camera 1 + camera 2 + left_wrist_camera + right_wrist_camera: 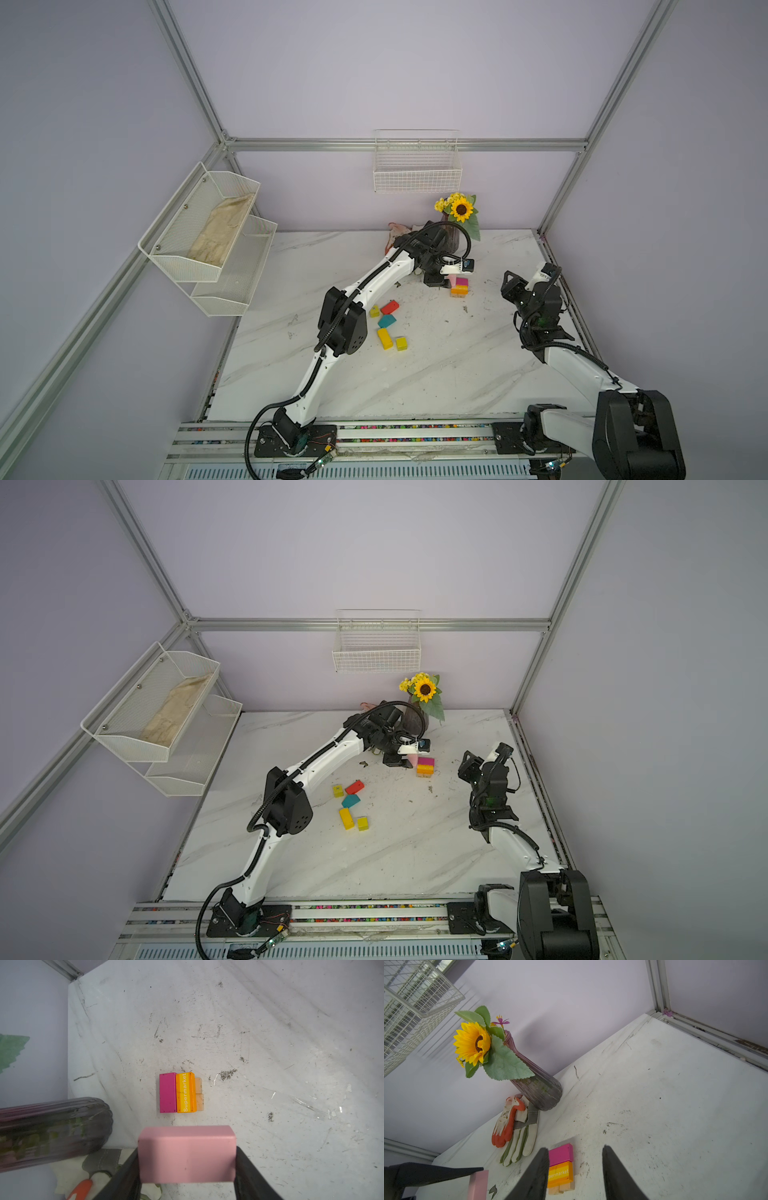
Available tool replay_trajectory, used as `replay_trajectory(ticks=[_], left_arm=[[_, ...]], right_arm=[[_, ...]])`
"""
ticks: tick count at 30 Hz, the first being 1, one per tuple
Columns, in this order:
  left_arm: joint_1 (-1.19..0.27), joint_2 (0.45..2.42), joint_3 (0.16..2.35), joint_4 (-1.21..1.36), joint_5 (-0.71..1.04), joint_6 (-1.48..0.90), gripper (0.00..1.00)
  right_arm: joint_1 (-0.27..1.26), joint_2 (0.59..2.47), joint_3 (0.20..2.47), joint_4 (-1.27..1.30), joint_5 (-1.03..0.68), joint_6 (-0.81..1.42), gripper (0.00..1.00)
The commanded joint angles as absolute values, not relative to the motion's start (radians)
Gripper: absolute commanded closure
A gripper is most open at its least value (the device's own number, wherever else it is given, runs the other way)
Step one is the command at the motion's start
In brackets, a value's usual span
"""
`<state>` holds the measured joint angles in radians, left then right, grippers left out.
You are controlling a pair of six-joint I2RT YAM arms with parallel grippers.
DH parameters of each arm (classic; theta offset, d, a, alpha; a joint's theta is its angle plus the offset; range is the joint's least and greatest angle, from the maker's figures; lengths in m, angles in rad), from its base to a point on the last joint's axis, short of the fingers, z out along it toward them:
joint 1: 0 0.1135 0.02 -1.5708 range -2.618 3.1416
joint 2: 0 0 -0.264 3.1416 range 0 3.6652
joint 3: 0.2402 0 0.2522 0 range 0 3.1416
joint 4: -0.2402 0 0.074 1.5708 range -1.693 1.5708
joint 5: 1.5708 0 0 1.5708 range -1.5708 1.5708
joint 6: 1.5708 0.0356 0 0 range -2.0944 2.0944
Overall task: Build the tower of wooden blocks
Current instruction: 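Lower the held pink block beside the stack with the left gripper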
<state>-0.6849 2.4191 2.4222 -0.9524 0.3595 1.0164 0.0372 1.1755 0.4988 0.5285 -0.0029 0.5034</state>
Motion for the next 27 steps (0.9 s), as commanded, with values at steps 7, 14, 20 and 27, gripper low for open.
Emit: replay_trajectory(ticks=[7,14,20,27], left_arm=[[-0.670,2.542,2.622,-0.973,0.404,1.143,0.92],[-0.683,2.392,2.391,-0.933,0.460,1.036,0.91],[-0.733,2.247,2.102,-0.876,0.342,0.902,0.91],[-0.733,2.262,2.054,-0.846,0.323,0.689,0.91]], right_arm=[[0.032,1.241,0.491,0.641,0.012,0.514,0.55],[0.032,1.233,0.498,0.650,-0.046,0.491,0.47],[0.033,1.249,0.518,0.619,-0.075,0.486,0.47],[0.032,1.213,0.515,0.585,-0.095,0.483,0.47]])
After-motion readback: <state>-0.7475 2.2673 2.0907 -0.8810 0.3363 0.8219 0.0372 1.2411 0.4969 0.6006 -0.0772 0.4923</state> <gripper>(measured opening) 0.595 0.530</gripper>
